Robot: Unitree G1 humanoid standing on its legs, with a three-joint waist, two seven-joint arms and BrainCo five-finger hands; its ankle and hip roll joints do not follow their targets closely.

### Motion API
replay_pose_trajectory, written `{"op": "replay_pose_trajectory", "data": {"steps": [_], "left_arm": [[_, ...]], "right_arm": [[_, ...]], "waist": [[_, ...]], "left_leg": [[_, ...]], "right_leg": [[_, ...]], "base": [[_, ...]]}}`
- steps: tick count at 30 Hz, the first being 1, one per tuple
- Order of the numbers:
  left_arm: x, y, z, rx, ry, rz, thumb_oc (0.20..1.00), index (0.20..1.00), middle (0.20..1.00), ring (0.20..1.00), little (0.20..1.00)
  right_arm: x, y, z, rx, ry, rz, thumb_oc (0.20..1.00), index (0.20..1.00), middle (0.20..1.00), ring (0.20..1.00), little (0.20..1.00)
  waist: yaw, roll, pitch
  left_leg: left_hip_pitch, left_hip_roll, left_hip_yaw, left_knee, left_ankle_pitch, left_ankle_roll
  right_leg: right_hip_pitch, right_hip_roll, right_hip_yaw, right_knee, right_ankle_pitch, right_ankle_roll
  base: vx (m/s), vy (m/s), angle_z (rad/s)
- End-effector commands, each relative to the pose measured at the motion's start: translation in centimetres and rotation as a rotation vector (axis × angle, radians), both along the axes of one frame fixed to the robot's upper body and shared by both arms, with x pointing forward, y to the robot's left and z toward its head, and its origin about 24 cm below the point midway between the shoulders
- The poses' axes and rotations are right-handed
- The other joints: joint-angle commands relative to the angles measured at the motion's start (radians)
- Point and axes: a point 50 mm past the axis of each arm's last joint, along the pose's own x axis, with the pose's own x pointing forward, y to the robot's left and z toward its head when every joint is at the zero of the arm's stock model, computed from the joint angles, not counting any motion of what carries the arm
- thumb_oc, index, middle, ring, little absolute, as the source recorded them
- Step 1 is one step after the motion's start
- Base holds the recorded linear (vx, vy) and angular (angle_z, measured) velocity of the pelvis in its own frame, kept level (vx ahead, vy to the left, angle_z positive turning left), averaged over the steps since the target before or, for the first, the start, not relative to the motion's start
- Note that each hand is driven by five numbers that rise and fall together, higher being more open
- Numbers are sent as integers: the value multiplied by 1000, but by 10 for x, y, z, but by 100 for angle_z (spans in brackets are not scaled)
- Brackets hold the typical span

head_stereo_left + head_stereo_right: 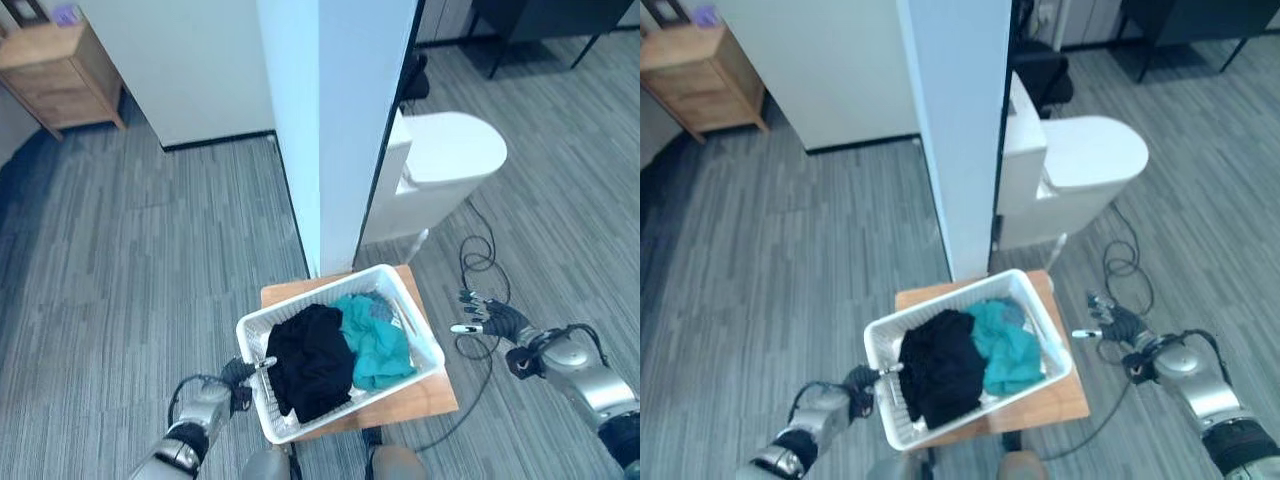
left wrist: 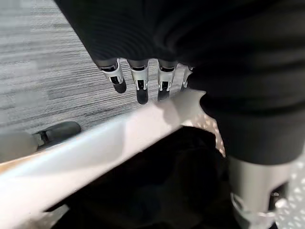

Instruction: Grab the laundry basket,head to the washer,open it,put in the laundry and shut it.

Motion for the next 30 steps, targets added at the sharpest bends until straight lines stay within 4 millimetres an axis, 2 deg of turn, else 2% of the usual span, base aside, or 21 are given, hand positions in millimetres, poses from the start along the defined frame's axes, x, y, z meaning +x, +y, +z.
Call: {"op": "replay_pose_trajectory", "data": {"steps": [1,3,8,9,11,13,18,22,25,30], "left_arm": [[23,-8,14,52,-62,-52,1000,1000,1000,1000,1000],[25,-9,16,54,-67,-64,1000,1000,1000,1000,1000],[32,-14,20,101,-73,-133,1000,1000,1000,1000,1000],[38,-16,24,130,-70,-151,1000,1000,1000,1000,1000],[43,-16,27,148,-67,-148,1000,1000,1000,1000,1000],[55,-11,36,191,-69,-128,1000,1000,1000,1000,1000],[74,-4,56,267,-90,-114,1000,1000,1000,1000,1000],[81,-1,65,300,-99,-107,1000,1000,1000,1000,1000],[86,-6,70,307,-107,-118,1000,1000,1000,1000,1000],[91,-15,75,317,-114,-151,1000,1000,1000,1000,1000]], "right_arm": [[24,4,31,-6,-153,8,1000,1000,1000,1000,1000],[26,3,30,-11,-151,-1,1000,1000,1000,1000,1000],[44,3,27,-101,-133,-25,1000,1000,1000,1000,1000],[56,9,22,-134,-109,-37,1000,1000,1000,1000,1000],[64,14,17,-153,-93,-46,1000,1000,1000,1000,1000],[82,31,3,-218,-24,-67,1000,1000,1000,1000,1000],[102,57,-5,-324,66,-87,1000,1000,1000,1000,1000],[106,71,-7,-367,92,-81,1000,1000,1000,1000,1000],[106,82,-11,-385,121,-80,1000,1000,1000,1000,1000],[99,75,-20,-450,189,-104,1000,1000,1000,1000,1000]], "waist": [[24,-14,17],[25,-13,25],[33,-8,55],[36,-6,64],[37,-6,71],[41,-7,81],[47,-13,104],[51,-21,118],[60,-31,130],[72,-38,139]], "left_leg": [[2,17,-98,69,-96,-35],[-7,16,-100,77,-97,-34],[-29,14,-105,92,-93,-31],[-40,13,-106,96,-90,-30],[-45,11,-107,98,-88,-29],[-51,10,-110,101,-86,-27],[-67,6,-118,108,-81,-24],[-79,5,-122,115,-79,-23],[-98,2,-132,125,-77,-21],[-122,-1,-149,136,-77,-18]], "right_leg": [[-95,-21,-66,69,0,8],[-100,-22,-66,72,2,6],[-114,-24,-62,75,12,4],[-120,-23,-62,74,15,3],[-125,-23,-60,75,18,3],[-131,-21,-55,76,21,1],[-144,-17,-53,83,25,-3],[-152,-15,-51,88,28,-3],[-164,-13,-51,91,32,-4],[-169,-16,-61,91,33,-4]], "base": [[-46,-18,2],[-64,-21,2],[-44,-7,0],[-34,1,1],[-47,0,-1],[-48,3,-3],[-36,0,-1],[-19,-1,1],[-14,-1,0],[-23,4,12]]}}
